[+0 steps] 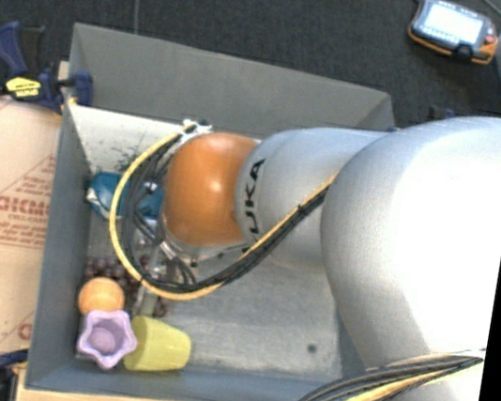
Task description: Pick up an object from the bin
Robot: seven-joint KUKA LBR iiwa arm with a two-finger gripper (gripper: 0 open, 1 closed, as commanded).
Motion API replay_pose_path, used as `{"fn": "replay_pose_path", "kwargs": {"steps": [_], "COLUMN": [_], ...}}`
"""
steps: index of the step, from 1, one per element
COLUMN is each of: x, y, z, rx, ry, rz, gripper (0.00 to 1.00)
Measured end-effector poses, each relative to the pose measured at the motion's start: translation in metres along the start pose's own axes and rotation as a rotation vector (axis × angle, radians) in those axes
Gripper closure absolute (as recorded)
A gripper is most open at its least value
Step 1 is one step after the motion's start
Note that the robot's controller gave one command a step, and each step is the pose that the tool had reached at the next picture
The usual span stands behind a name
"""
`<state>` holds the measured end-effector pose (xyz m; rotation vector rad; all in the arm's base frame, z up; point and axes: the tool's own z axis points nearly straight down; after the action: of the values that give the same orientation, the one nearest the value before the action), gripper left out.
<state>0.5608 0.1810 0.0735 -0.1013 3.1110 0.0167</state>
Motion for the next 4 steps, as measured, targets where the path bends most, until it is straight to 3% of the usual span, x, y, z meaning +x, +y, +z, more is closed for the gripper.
{"fn": "replay_pose_path", "kwargs": {"steps": [1,3,4], "x": [-0.005,-0.003,-0.005], "y": [0.004,0.003,0.004], "z": [0.003,-0.017,-0.061], "rx": [0.002,0.004,0.003], "ry": [0.011,0.019,0.017], "rz": [0.063,0.066,0.065], "gripper": [1.0,1.0,1.0]}}
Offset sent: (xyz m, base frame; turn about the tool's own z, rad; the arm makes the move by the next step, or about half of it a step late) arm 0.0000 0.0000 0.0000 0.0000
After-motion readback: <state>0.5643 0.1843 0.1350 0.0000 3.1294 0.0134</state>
